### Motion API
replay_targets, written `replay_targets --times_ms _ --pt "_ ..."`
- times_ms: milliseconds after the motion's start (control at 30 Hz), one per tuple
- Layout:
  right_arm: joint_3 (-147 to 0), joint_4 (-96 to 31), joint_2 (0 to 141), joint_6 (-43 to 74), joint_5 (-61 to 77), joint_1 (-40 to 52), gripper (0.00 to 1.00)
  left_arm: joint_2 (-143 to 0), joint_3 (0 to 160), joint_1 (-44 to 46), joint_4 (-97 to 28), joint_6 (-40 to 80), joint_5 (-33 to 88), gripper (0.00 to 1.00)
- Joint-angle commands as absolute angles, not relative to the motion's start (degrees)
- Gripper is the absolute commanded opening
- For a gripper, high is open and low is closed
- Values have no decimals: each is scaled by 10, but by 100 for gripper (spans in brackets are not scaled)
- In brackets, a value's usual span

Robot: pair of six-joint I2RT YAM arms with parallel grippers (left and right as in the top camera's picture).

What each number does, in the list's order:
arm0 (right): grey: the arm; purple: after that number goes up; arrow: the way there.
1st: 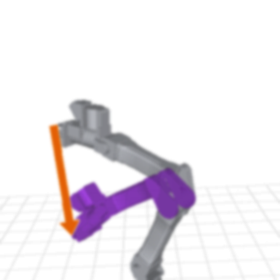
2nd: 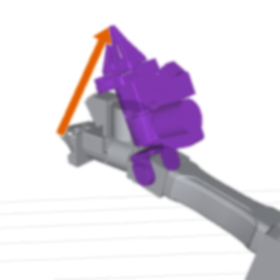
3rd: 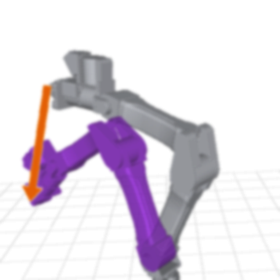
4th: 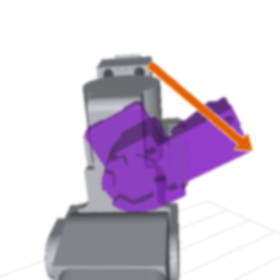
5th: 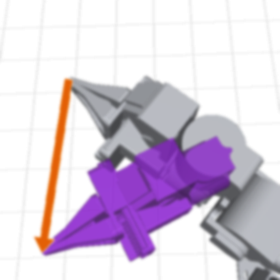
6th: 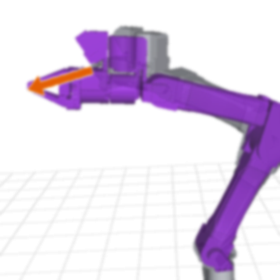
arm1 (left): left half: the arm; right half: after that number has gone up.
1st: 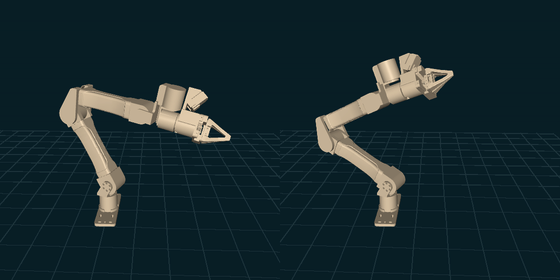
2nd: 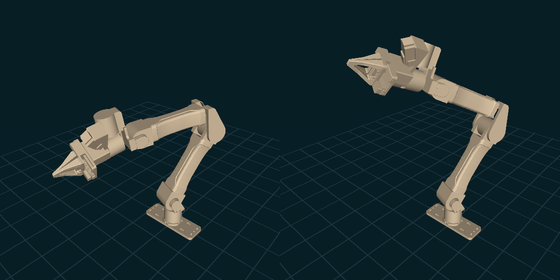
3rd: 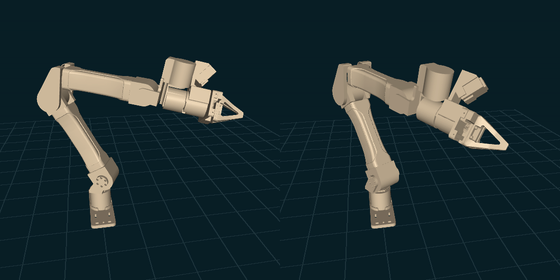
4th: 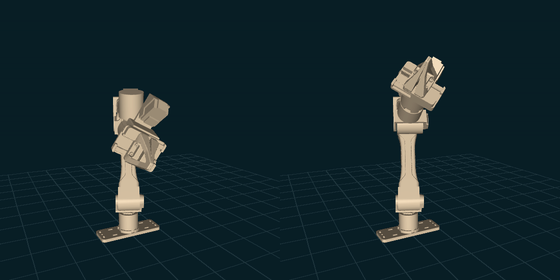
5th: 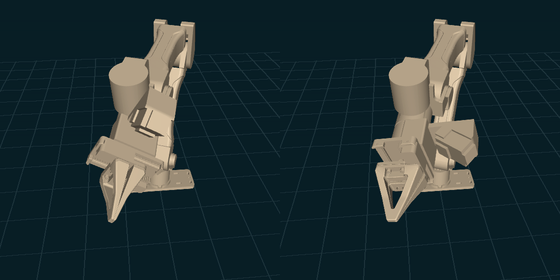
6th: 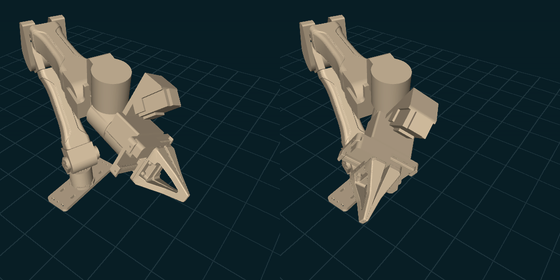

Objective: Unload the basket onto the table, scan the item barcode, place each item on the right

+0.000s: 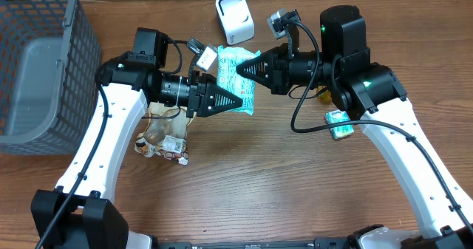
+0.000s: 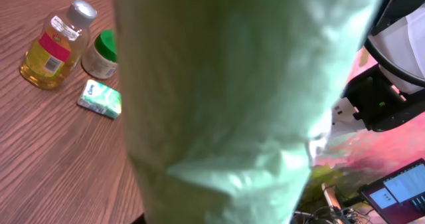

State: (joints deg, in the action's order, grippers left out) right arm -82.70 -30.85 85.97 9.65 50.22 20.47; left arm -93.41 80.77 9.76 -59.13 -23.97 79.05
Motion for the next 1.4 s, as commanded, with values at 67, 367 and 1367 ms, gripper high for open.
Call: replay_targets --times_ms 67,367,1367 --pt "-832 -294 849 102 480 199 4 -932 811 105 -597 -240 803 22" --pt "-833 -292 848 121 481 177 4 -932 811 105 -597 -240 784 26" --pt "-833 -334 848 84 514 178 4 -932 811 104 -555 -218 795 26"
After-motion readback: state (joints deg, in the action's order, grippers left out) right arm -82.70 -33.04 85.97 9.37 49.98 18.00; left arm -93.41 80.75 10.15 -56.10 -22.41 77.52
